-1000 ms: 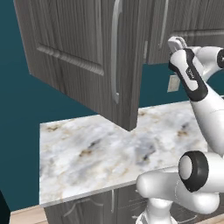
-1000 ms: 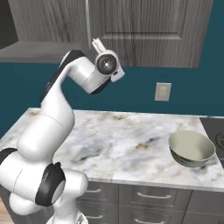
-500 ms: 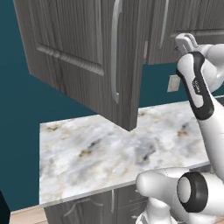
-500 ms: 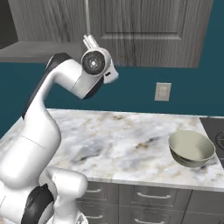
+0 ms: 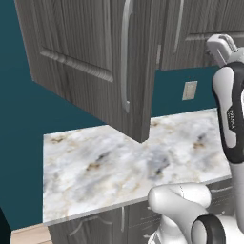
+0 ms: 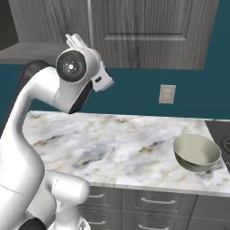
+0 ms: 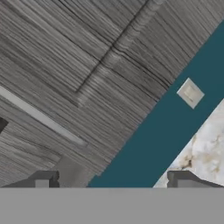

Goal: Open the cabinet and move the ladle to the pot. Then close the cabinet.

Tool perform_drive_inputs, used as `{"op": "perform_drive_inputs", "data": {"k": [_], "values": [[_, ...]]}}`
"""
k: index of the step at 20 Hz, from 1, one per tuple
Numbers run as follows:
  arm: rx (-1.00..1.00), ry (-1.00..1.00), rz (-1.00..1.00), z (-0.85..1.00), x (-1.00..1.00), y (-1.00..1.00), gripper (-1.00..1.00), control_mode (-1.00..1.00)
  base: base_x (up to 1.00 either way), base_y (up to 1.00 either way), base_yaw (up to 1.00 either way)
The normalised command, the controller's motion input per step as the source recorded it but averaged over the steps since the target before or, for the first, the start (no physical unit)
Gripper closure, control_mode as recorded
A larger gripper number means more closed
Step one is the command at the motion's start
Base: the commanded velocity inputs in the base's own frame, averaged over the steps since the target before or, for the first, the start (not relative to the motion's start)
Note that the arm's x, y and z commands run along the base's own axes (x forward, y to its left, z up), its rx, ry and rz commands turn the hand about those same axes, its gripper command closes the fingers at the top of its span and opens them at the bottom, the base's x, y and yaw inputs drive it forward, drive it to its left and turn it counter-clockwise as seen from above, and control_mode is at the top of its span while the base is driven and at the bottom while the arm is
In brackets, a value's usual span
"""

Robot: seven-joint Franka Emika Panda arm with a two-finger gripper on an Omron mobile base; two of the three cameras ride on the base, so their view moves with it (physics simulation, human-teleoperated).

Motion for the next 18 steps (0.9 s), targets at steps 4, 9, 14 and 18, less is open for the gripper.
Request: {"op": "perform_drive_inputs", "data": {"k": [4, 9, 14, 18], "values": [[-0.19, 0.19, 0.00, 0.17, -1.00, 0.20, -1.00, -1.00, 0.00, 0.00, 0.00], [-0.27, 0.09, 0.00, -0.18, -1.00, 0.50, -1.00, -1.00, 0.00, 0.00, 0.00], [-0.29, -0.11, 0.02, -0.68, -1.00, 0.82, -1.00, -1.00, 0.00, 0.00, 0.00], [-0.25, -0.17, 0.01, -0.44, -1.00, 0.58, -1.00, -1.00, 0.00, 0.00, 0.00]]}}
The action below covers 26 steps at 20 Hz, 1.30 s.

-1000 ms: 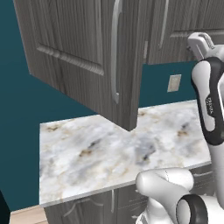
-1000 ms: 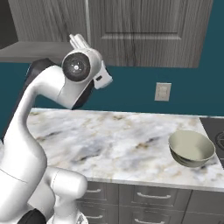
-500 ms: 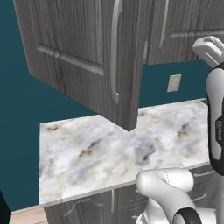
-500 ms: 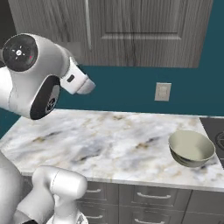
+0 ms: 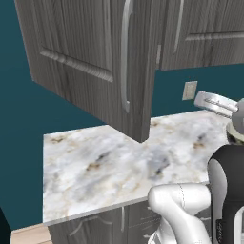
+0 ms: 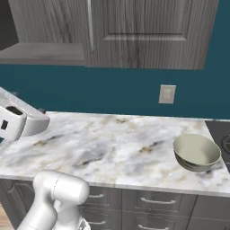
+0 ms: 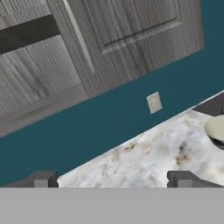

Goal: Open the cabinet and move the ladle to the pot. Then close the cabinet.

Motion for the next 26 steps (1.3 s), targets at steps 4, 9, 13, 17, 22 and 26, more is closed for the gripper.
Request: {"op": "perform_drive_inputs", "data": {"k": [4, 9, 13, 17, 22, 26], "values": [[-0.21, -0.13, 0.00, -0.11, -0.75, 0.44, -1.00, -1.00, 0.00, 0.00, 0.00], [-0.17, -0.12, 0.00, 0.00, -0.59, 0.44, -1.00, -1.00, 0.00, 0.00, 0.00], [-0.16, -0.07, 0.00, 0.02, -0.79, 0.58, -1.00, -1.00, 0.00, 0.00, 0.00], [-0.18, -0.08, 0.00, 0.00, -0.31, 0.70, -1.00, -1.00, 0.00, 0.00, 0.00], [-0.13, -0.11, 0.00, 0.00, 0.10, 0.81, -1.00, -1.00, 0.00, 0.00, 0.00], [-0.11, -0.14, 0.00, -0.01, 0.37, 0.74, -1.00, -1.00, 0.00, 0.00, 0.00]]}}
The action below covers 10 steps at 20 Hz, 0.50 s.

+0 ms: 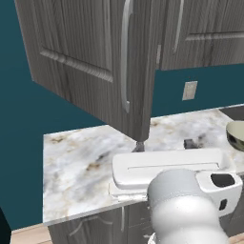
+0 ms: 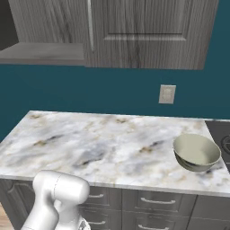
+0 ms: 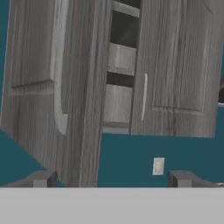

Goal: Open the cabinet and move the ladle to the pot. Then close the cabinet.

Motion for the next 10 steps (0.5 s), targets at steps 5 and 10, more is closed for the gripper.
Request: {"op": "perform_drive_inputs", "data": {"k": [5, 10], "values": [[-0.11, -0.15, 0.00, -0.04, 0.64, 0.61, -1.00, -1.00, 0.00, 0.00, 0.00], [-0.15, -0.18, -0.02, -0.18, 0.66, 0.55, -1.00, -1.00, 0.00, 0.00, 0.00]]}}
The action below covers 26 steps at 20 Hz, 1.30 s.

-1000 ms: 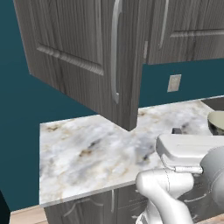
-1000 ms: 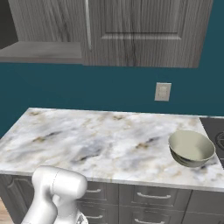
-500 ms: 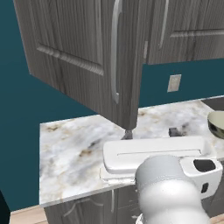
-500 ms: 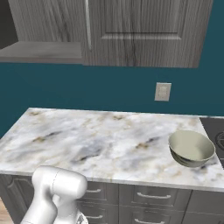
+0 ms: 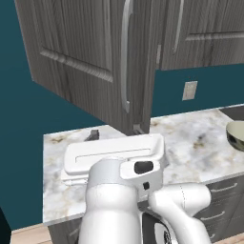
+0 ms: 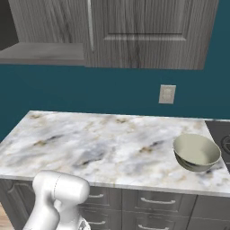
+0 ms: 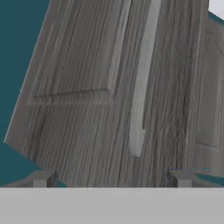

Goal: Open the cabinet and move the ladle to the pot. Then close the cabinet.

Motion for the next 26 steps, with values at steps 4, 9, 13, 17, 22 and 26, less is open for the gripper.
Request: {"op": "perform_drive_inputs", "data": {"k": [4, 9, 13, 17, 22, 26], "values": [[-0.16, -0.14, -0.05, -0.18, 0.60, 0.46, -1.00, -1.00, 0.00, 0.00, 0.00], [-0.13, -0.05, -0.12, -0.02, 0.57, 0.11, -1.00, -1.00, 0.00, 0.00, 0.00], [-0.03, 0.00, -0.14, 0.00, 0.63, -0.03, -1.00, -1.00, 0.00, 0.00, 0.00], [0.00, 0.00, -0.10, 0.00, 0.61, -0.17, -1.00, -1.00, 0.00, 0.00, 0.00], [0.00, 0.00, -0.05, 0.02, 0.74, -0.32, -1.00, -1.00, 0.00, 0.00, 0.00], [0.11, 0.01, 0.00, 0.11, 0.86, -0.52, -1.00, -1.00, 0.00, 0.00, 0.00]]}}
